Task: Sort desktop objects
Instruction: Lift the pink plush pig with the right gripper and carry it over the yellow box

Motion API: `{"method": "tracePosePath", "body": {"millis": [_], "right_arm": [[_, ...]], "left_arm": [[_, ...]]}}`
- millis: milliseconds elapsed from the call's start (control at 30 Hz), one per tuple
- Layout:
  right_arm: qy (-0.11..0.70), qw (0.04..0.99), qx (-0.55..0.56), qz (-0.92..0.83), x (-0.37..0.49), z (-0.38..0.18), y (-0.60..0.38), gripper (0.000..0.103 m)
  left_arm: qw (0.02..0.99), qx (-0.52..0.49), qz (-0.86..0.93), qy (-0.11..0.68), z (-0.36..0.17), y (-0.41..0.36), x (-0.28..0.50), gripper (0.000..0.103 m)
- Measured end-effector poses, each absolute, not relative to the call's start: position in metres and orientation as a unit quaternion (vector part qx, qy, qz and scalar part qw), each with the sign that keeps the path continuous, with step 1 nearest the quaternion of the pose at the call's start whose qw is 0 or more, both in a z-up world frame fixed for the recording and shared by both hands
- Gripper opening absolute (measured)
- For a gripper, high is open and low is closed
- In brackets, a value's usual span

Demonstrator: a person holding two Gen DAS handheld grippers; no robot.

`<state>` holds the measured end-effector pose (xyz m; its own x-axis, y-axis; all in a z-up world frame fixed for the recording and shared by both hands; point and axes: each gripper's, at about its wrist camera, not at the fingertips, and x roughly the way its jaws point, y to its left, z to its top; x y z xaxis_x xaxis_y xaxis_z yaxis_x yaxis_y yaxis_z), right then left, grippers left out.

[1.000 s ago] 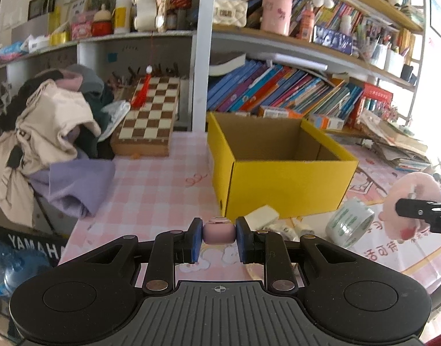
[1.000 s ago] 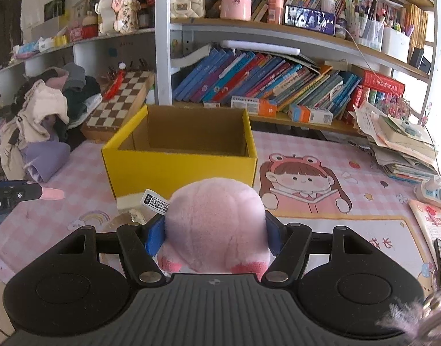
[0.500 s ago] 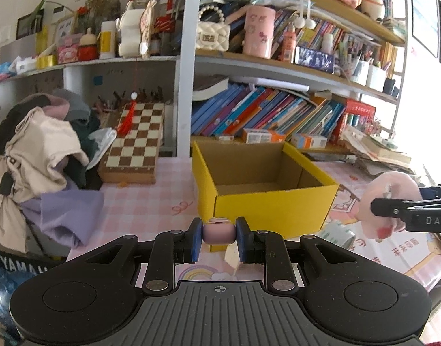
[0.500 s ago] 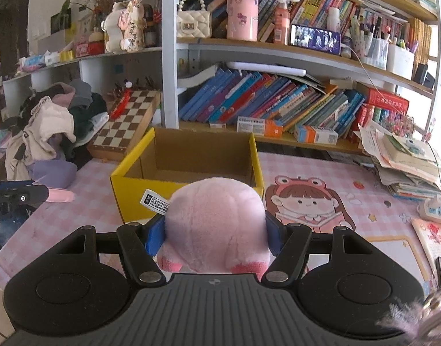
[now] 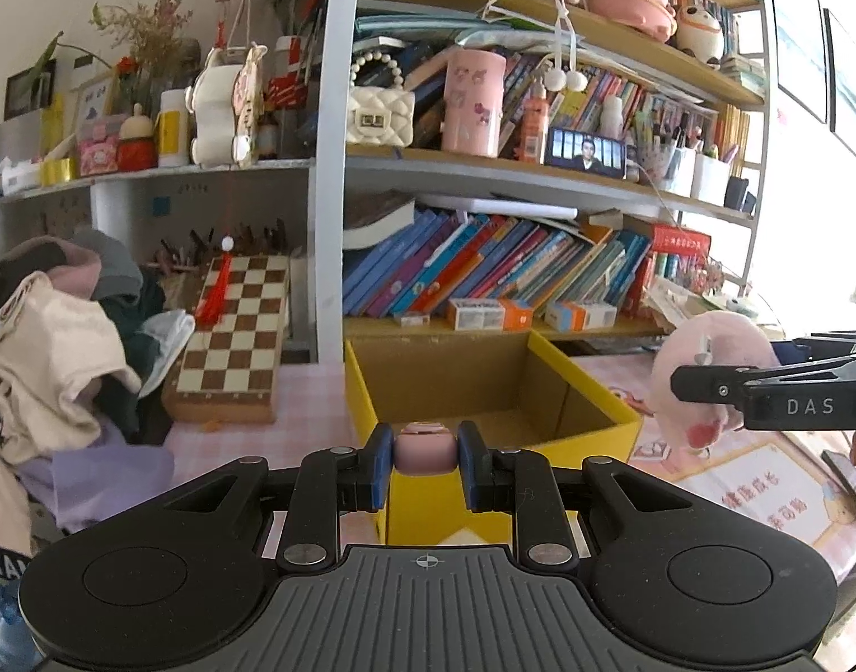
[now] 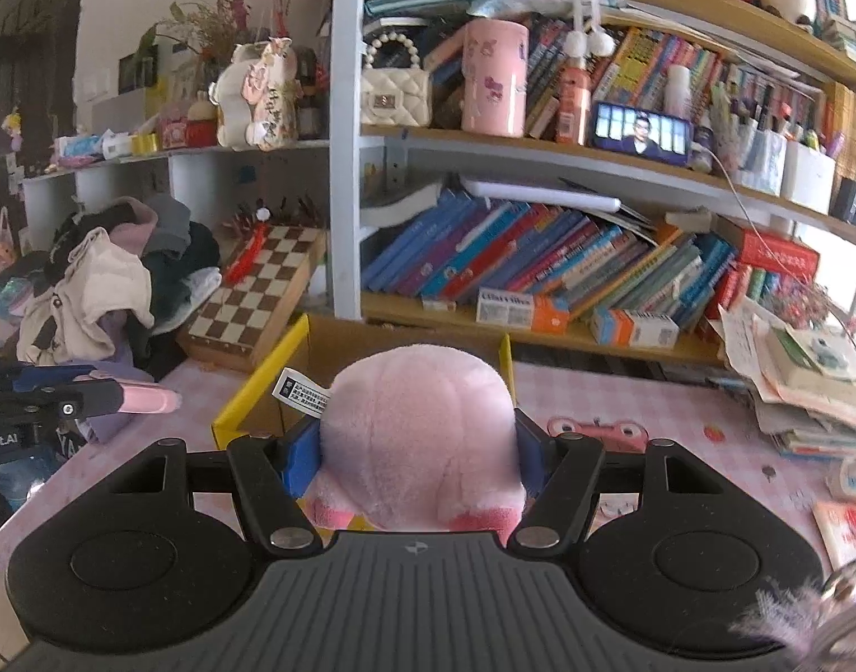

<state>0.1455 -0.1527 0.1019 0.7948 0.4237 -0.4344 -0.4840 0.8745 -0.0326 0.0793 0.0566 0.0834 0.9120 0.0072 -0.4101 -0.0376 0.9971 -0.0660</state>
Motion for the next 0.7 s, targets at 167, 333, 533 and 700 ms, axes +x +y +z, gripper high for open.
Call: {"method": "tracePosePath", "body": {"millis": [167,333,533,700], "right_arm": [[0.196,0.944,-0.072,0.255,0.164,0.110,-0.149,0.065],[0.187,0.942,-0.072,0.269,0.183,0.114,-0.149,0.065],[0.190,0.937,-0.065,0.287,0.209,0.111,-0.149,0.065],[0.193,0.931,-0.062,0.305,0.230,0.106,-0.145,0.065]], "left_arm": [[0.979,-0.034,0.014,0.202,0.088,0.053,0.096,0.023],[0.980,-0.031,0.017,0.197,0.092,0.048,0.113,0.023],[0.980,-0.020,0.026,0.198,0.095,0.038,0.133,0.023],[0.978,-0.010,0.034,0.206,0.094,0.032,0.149,0.023]]}}
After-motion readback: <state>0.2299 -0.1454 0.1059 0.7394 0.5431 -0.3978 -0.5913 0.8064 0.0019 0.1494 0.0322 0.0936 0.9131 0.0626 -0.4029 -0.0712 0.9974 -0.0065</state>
